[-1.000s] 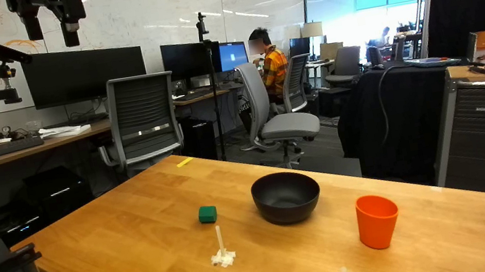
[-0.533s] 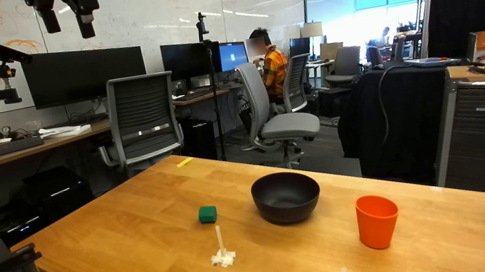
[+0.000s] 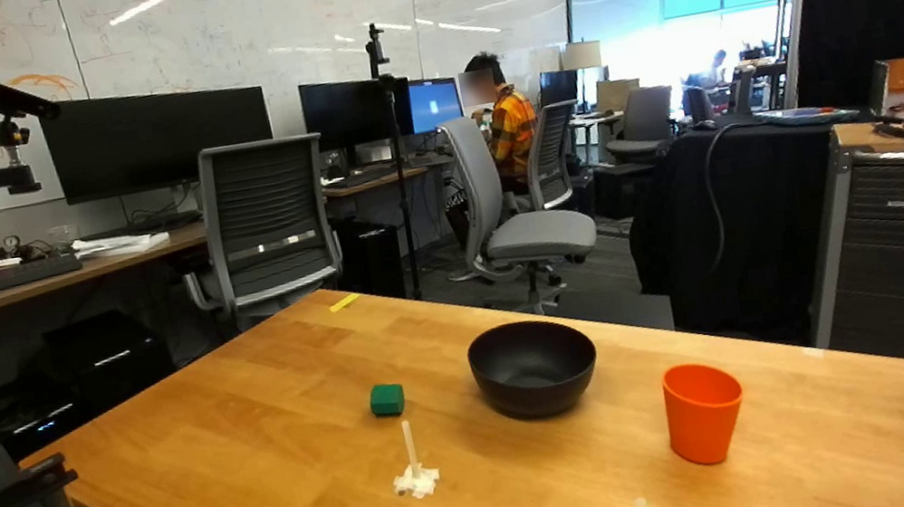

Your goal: Pour the contents in the orange cup into the black bowl

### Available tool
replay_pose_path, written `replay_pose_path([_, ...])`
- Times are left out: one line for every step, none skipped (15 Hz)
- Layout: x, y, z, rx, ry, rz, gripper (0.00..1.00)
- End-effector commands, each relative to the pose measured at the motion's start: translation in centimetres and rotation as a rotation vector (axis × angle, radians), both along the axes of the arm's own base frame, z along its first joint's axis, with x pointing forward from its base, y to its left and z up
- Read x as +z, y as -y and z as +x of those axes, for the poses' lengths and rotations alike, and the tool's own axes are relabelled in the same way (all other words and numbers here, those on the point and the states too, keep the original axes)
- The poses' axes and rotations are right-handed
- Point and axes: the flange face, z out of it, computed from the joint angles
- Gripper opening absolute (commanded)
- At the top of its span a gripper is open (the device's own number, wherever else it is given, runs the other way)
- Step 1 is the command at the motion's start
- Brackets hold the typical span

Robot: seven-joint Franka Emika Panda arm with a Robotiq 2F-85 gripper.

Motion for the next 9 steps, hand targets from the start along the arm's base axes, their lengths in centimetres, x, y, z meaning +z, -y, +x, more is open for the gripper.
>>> replay_pose_path([2.2,4.9,3.6,-0.139,0.072,0.043,1.00])
replay_pose_path([2.3,6.3,4.3,-0.176,0.083,0.048,1.00])
replay_pose_path([2.3,7.5,4.8,-0.206,0.087,0.052,1.00])
replay_pose_path([2.2,8.4,4.9,-0.219,0.080,0.060,1.00])
replay_pose_path([2.1,8.9,5.0,-0.229,0.079,0.064,1.00])
replay_pose_path([1.3,8.2,4.0,-0.194,0.062,0.035,1.00])
replay_pose_path([1.1,8.8,4.3,-0.206,0.058,0.037,1.00])
replay_pose_path([1.1,9.0,4.5,-0.210,0.057,0.037,1.00])
replay_pose_path([1.1,9.0,4.6,-0.212,0.056,0.038,1.00])
